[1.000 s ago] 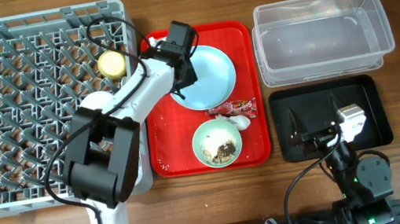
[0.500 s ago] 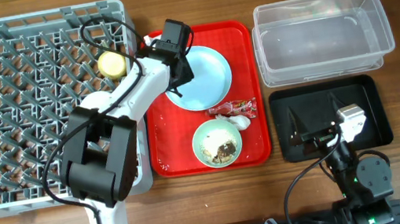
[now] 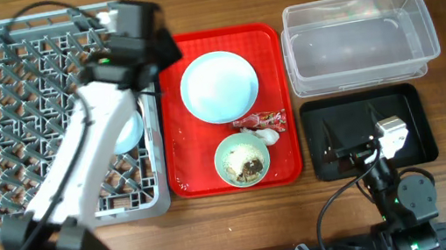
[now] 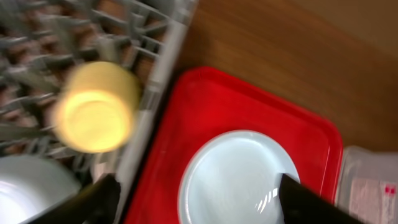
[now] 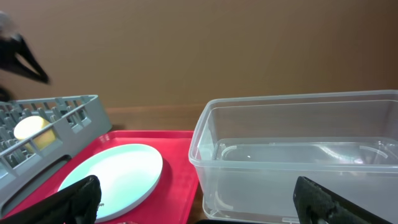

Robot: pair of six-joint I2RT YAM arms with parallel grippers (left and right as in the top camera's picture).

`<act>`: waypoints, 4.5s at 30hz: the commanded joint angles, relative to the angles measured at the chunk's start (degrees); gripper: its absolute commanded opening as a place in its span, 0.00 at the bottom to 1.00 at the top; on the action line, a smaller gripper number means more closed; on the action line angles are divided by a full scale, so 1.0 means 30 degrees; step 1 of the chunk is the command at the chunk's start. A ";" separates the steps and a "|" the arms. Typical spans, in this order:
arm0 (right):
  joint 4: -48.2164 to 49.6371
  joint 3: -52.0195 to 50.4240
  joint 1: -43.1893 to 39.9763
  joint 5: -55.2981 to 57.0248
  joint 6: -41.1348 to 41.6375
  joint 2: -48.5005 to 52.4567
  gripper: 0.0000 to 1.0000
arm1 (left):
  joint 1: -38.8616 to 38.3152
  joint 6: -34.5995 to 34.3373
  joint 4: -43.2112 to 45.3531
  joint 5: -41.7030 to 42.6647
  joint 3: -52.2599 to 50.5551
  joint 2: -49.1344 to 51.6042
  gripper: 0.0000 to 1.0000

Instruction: Sort waste into correct bins and load items into the dishwasher rack

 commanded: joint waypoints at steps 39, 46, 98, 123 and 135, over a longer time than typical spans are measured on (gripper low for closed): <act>-0.3111 0.8765 0.0022 -0.2084 -0.1231 0.4488 1.00 | 0.5989 0.0510 -0.2528 -0.0240 0.0226 -0.2820 1.00; -1.2182 2.0983 0.0022 -0.6484 -0.4699 1.5606 1.00 | 0.5989 0.0510 -0.2528 -0.0240 0.0226 -0.2820 1.00; -1.5635 2.1748 1.4258 -0.2470 -0.2186 3.4476 0.05 | 0.5989 0.0510 -0.2528 -0.0240 0.0226 -0.2820 1.00; -2.1675 3.1634 0.8167 0.6768 -0.1137 3.4097 0.04 | 0.5989 0.0510 -0.2528 -0.0240 0.0226 -0.2820 1.00; -1.6575 3.1591 -0.0488 -0.2630 -0.2776 3.4155 0.04 | 0.5989 0.0510 -0.2528 -0.0240 0.0226 -0.2820 1.00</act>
